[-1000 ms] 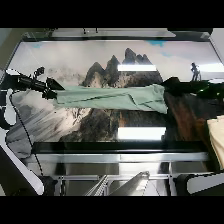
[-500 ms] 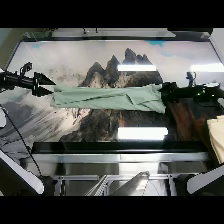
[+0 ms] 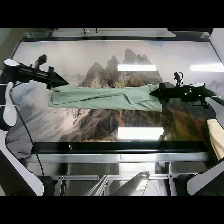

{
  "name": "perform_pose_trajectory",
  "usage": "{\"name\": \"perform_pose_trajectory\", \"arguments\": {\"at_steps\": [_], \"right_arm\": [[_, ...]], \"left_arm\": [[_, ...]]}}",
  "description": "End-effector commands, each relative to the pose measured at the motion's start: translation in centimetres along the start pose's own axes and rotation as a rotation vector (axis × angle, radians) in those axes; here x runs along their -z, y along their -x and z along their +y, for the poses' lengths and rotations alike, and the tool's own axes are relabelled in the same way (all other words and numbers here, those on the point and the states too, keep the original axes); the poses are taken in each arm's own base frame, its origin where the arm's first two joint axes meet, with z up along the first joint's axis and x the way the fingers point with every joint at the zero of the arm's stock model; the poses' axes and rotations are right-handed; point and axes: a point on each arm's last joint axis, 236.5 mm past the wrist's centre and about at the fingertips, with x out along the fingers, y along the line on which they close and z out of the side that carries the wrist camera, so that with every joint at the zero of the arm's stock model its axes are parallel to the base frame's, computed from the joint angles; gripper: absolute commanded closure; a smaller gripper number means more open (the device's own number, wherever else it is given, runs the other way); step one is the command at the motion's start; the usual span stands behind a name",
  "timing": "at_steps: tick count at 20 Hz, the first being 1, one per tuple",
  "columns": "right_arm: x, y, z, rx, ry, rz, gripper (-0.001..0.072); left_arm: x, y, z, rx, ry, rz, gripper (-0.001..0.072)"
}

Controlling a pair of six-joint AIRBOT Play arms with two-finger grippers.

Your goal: Fold the shirts.

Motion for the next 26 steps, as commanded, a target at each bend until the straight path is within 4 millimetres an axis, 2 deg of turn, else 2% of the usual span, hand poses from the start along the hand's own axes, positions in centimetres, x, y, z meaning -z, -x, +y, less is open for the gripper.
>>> {"name": "perform_pose_trajectory", "arguments": {"at_steps": [1, 3, 5, 7, 8, 10, 12, 16, 19, 20, 21, 22, 23, 24, 26], "right_arm": [[-1.0, 2.0, 5.6, -0.09, 0.077, -0.014, 0.0689], [-1.5, 5.0, 12.1, -0.197, 0.159, -0.046, 0.0689], [-0.6, 7.9, 19.0, -0.308, 0.255, -0.062, 0.0689], [1.3, 9.5, 23.9, -0.354, 0.319, -0.062, 0.0689], [2.4, 9.8, 25.6, -0.365, 0.334, -0.053, 0.0689], [4.3, 9.8, 28.1, -0.385, 0.359, -0.027, 0.0689], [6.2, 9.0, 29.7, -0.402, 0.391, 0.009, 0.0689], [9.1, 7.2, 31.4, -0.423, 0.396, 0.084, 0.0689], [9.9, 6.5, 32.0, -0.426, 0.371, 0.105, 0.0689], [10.0, 6.1, 32.2, -0.424, 0.374, 0.101, 0.0689], [9.9, 5.6, 32.3, -0.413, 0.378, 0.087, 0.0689], [10.0, 5.1, 32.6, -0.409, 0.381, 0.075, 0.0689], [10.0, 4.5, 32.9, -0.404, 0.384, 0.062, 0.0689], [9.8, 3.7, 33.1, -0.39, 0.387, 0.04, 0.0689], [9.7, 1.2, 33.4, -0.371, 0.375, 0.005, 0.0689]], "left_arm": [[1.2, -8.5, -1.5, -0.064, -0.042, 0.09, 0.0712], [1.7, -13.5, -2.4, -0.138, -0.103, 0.119, 0.0712], [1.5, -17.8, -2.2, -0.262, -0.142, 0.117, 0.0712], [1.3, -21.5, -2.4, -0.344, -0.173, 0.105, 0.0712], [1.3, -23.3, -2.9, -0.345, -0.191, 0.094, 0.0712], [1.6, -26.6, -4.3, -0.294, -0.18, 0.07, 0.0711], [1.4, -28.3, -6.6, -0.193, -0.135, 0.026, 0.0711], [0.7, -27.6, -11.8, -0.008, -0.086, 0.005, 0.0712], [1.8, -26.9, -13.8, 0.059, -0.074, 0.04, 0.0712], [2.3, -25.6, -14.9, 0.094, -0.091, 0.061, 0.0712], [2.4, -23.2, -16.3, 0.126, -0.133, 0.072, 0.0712], [2.5, -19.6, -17.8, 0.149, -0.168, 0.079, 0.0713], [2.7, -15.5, -19.2, 0.157, -0.205, 0.079, 0.0713], [3.0, -10.5, -20.4, 0.162, -0.221, 0.066, 0.0713], [3.2, -0.5, -21.6, 0.142, -0.213, -0.027, 0.0712]]}}
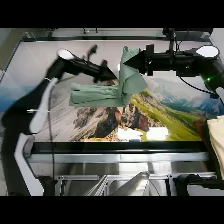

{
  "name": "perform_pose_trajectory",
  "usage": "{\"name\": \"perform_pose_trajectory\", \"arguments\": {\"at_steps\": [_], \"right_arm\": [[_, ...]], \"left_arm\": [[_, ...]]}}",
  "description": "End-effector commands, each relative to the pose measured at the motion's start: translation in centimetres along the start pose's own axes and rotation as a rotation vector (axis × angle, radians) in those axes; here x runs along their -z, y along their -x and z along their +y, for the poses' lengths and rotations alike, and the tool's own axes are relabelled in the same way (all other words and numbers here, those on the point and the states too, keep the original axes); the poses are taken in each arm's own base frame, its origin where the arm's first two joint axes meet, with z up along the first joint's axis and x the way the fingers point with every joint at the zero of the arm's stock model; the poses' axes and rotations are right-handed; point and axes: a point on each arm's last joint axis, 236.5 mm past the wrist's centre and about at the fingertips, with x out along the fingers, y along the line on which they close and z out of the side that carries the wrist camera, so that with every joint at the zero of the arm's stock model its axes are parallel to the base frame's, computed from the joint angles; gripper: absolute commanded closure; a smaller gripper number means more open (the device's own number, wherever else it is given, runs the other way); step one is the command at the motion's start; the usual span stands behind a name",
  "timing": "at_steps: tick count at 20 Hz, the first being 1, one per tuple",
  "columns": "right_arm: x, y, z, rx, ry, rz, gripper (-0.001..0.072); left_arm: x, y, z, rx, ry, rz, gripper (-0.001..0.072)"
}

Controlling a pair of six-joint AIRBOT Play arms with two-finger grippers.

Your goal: Fold the shirts.

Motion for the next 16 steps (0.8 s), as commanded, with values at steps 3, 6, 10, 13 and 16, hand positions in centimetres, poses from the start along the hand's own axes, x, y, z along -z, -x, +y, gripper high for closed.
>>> {"name": "perform_pose_trajectory", "arguments": {"at_steps": [3, 6, 10, 13, 16], "right_arm": [[0.2, -9.2, -3.0, 0.112, 0.0, -0.124, 0.0689], [1.3, -17.4, -5.8, 0.202, 0.018, -0.233, 0.0689], [4.5, -28.5, -5.5, 0.145, 0.149, -0.249, 0.0159], [4.5, -29.5, -3.3, 0.065, 0.169, -0.215, 0.025], [2.9, -26.5, -0.1, -0.027, 0.223, -0.143, 0.0573]], "left_arm": [[1.5, 24.3, -6.2, -0.084, -0.058, -0.294, 0.0711], [1.3, 35.1, -6.0, -0.195, -0.097, -0.602, 0.0711], [2.7, 40.6, -3.5, -0.27, -0.078, -0.791, 0.071], [3.6, 39.5, -0.7, -0.26, -0.041, -0.76, 0.0692], [3.4, 38.0, 1.7, -0.239, 0.012, -0.75, 0.0692]]}}
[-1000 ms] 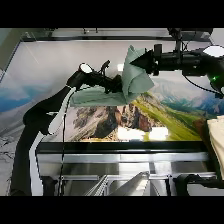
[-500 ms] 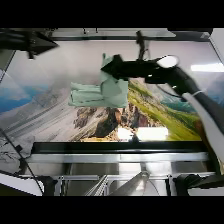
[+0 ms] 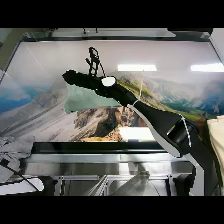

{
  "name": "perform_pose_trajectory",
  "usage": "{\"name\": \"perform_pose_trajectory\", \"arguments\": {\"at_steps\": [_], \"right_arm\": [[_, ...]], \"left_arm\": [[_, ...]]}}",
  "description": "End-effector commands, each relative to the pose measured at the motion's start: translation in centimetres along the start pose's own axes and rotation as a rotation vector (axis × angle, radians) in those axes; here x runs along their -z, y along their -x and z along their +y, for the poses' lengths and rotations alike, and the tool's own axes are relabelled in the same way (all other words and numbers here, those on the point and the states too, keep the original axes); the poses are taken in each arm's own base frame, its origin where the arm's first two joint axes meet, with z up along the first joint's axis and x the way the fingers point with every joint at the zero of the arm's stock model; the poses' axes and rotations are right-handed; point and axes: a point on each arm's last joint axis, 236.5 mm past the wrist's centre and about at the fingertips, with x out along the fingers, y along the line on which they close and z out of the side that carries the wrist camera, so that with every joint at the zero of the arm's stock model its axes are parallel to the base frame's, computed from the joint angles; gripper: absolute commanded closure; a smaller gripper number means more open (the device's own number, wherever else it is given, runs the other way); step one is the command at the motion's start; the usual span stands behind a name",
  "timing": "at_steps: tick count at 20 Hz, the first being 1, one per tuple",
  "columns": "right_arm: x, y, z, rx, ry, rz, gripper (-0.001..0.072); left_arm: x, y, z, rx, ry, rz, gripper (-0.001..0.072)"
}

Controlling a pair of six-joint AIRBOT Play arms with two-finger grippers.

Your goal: Fold the shirts.

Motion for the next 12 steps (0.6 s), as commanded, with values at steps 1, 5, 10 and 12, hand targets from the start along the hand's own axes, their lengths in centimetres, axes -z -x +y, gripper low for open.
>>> {"name": "perform_pose_trajectory", "arguments": {"at_steps": [1, 5, 10, 12], "right_arm": [[-2.0, 2.4, 2.5, -0.104, 0.09, 0.076, 0.0686], [-4.8, 9.7, -3.7, 0.142, 0.036, 0.263, 0.069], [-2.2, 20.4, -16.3, 0.65, -0.023, 0.553, 0.049], [-2.2, 20.6, -19.5, 0.696, -0.108, 0.526, 0.0018]], "left_arm": [[1.4, -1.3, 2.2, 0.0, 0.031, 0.022, 0.0692], [3.0, -3.2, 2.4, 0.037, 0.046, 0.096, 0.0692], [4.0, -3.5, 1.7, 0.055, 0.005, 0.138, 0.0692], [4.4, -3.5, 1.5, 0.064, -0.01, 0.155, 0.0692]]}}
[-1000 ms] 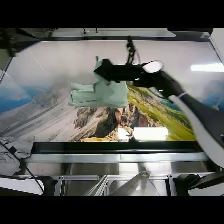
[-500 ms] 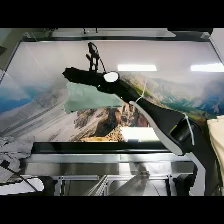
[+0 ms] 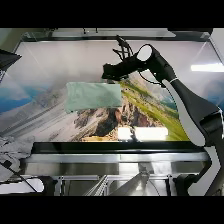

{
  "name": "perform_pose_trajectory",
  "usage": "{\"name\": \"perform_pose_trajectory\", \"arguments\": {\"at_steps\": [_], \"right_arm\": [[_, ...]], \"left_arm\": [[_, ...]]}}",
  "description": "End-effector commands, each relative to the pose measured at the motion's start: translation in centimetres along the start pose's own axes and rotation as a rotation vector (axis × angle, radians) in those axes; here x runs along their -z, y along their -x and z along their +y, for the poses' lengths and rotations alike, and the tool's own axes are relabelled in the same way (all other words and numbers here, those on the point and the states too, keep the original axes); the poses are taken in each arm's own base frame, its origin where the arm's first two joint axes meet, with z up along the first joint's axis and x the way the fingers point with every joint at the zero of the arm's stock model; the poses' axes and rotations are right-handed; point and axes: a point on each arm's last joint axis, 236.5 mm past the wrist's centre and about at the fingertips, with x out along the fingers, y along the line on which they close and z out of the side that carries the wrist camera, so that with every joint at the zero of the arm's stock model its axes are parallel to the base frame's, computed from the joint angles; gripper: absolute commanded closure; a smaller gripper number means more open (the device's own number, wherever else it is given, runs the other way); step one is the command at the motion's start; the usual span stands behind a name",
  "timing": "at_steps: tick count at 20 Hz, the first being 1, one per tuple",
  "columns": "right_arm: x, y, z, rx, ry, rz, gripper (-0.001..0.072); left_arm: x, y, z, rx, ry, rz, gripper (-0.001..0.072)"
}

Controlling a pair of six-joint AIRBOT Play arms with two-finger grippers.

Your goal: Fold the shirts.

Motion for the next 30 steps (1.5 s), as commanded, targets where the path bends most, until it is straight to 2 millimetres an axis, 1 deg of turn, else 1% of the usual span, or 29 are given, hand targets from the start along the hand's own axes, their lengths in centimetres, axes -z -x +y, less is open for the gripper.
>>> {"name": "perform_pose_trajectory", "arguments": {"at_steps": [1, 2, 4, 6, 8, 10, 11, 14, 15, 16, 17, 18, 19, 20, 21, 23, 25, 26, 28, 30], "right_arm": [[1.9, -0.4, -8.6, 0.2, -0.181, 0.086, 0.0018], [2.0, -1.5, -9.3, 0.188, -0.22, 0.085, 0.0018], [2.7, -4.0, -9.8, 0.13, -0.294, 0.106, 0.0018], [4.0, -6.3, -10.0, 0.078, -0.355, 0.146, 0.0018], [5.2, -8.1, -10.3, 0.053, -0.393, 0.181, 0.0018], [5.7, -9.5, -9.2, -0.03, -0.395, 0.199, 0.0018], [5.6, -10.0, -8.6, -0.073, -0.4, 0.198, 0.0018], [4.8, -10.6, -6.9, -0.182, -0.391, 0.169, 0.0019], [4.7, -10.7, -6.5, -0.207, -0.386, 0.164, 0.0041], [4.5, -10.7, -6.0, -0.236, -0.362, 0.156, 0.0268], [4.2, -10.6, -5.6, -0.26, -0.336, 0.146, 0.0478], [4.0, -10.5, -5.2, -0.278, -0.339, 0.14, 0.0481], [3.7, -10.4, -4.7, -0.303, -0.342, 0.131, 0.0487], [3.3, -10.2, -4.2, -0.328, -0.327, 0.119, 0.0662], [2.8, -10.1, -3.6, -0.354, -0.323, 0.099, 0.0689], [1.3, -9.6, -2.6, -0.416, -0.32, 0.042, 0.069], [-0.6, -8.1, -1.3, -0.503, -0.333, -0.013, 0.0691], [-1.4, -6.9, -0.9, -0.533, -0.328, -0.035, 0.0691], [-3.6, -3.0, -0.5, -0.551, -0.294, -0.089, 0.0692], [-6.1, 3.4, 0.1, -0.568, -0.231, -0.163, 0.0692]], "left_arm": [[1.1, -0.4, -0.4, 0.017, -0.028, 0.048, 0.0692], [1.4, -0.4, -0.6, 0.021, -0.032, 0.058, 0.0692], [1.8, -0.7, -0.9, 0.029, -0.042, 0.075, 0.0692], [2.1, -1.0, -1.1, 0.036, -0.066, 0.089, 0.0692], [2.4, -1.3, -1.4, 0.043, -0.085, 0.101, 0.0692], [2.6, -1.6, -1.7, 0.049, -0.091, 0.113, 0.0692], [2.7, -1.8, -1.8, 0.051, -0.094, 0.117, 0.0692], [3.1, -2.3, -2.2, 0.06, -0.113, 0.133, 0.0692], [3.1, -2.3, -2.2, 0.06, -0.114, 0.134, 0.0692], [3.1, -2.3, -2.2, 0.06, -0.114, 0.134, 0.0692], [3.1, -2.3, -2.2, 0.06, -0.114, 0.133, 0.0692], [3.1, -2.3, -2.2, 0.059, -0.114, 0.133, 0.0692], [3.1, -2.3, -2.2, 0.059, -0.114, 0.133, 0.0692], [3.1, -2.3, -2.2, 0.059, -0.114, 0.133, 0.0692], [3.1, -2.3, -2.2, 0.059, -0.114, 0.133, 0.0692], [3.1, -2.3, -2.2, 0.059, -0.114, 0.133, 0.0692], [3.1, -2.3, -2.2, 0.059, -0.114, 0.133, 0.0692], [3.1, -2.3, -2.2, 0.059, -0.114, 0.133, 0.0692], [3.2, -2.3, -2.2, 0.059, -0.114, 0.134, 0.0692], [3.2, -2.3, -2.2, 0.059, -0.115, 0.134, 0.0692]]}}
